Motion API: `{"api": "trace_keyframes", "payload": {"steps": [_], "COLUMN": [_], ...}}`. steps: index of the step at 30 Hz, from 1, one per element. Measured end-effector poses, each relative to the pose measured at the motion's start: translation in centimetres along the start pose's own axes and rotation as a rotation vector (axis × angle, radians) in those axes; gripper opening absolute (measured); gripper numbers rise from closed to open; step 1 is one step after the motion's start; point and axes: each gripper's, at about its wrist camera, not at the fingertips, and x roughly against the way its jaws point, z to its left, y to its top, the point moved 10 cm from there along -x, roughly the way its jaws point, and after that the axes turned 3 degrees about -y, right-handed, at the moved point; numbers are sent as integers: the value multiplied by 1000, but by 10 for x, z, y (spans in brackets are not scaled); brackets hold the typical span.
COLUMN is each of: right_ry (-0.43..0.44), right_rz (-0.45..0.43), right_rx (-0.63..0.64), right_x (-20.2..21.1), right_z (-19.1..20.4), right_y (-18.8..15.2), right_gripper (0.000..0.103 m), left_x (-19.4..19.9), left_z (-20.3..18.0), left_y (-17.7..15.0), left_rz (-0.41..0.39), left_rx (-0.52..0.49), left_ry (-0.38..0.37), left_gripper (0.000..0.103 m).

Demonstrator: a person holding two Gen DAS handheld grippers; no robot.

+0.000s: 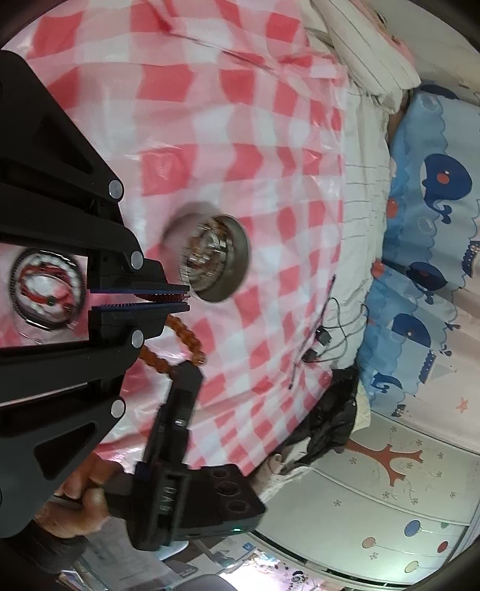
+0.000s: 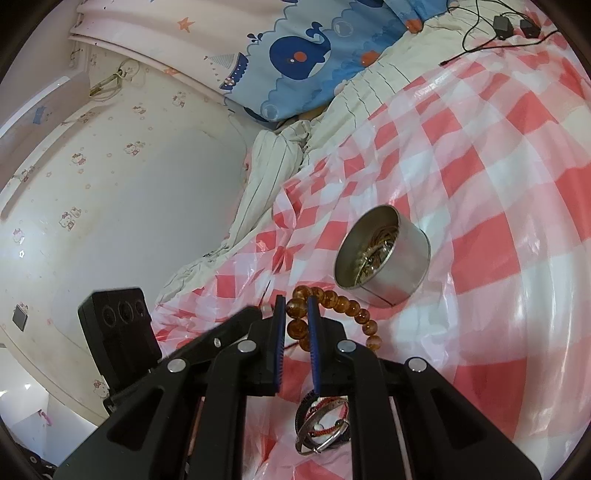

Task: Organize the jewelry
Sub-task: 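Carry both bracelets over the tin and open both grippers to drop them in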

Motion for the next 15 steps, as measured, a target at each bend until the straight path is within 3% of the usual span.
{"api": "trace_keyframes", "payload": {"steps": [7, 13, 15], "right_ry": [5, 4, 21], "right_rz": [-35, -19, -16], "right_rx": [12, 28, 35], "right_x": [4, -11, -17], "right_z": [1, 3, 8], "right_y": [31, 50, 55], "right_gripper": [12, 13, 13], "left_x": [-32, -95, -86], "left_z": [-4, 60, 71], "left_y": [49, 25, 18], "left_rz": [-50, 100, 90], "left_rx": [10, 128, 134], "left_ry": [-38, 86, 90], "left_gripper": [4, 8, 19]}}
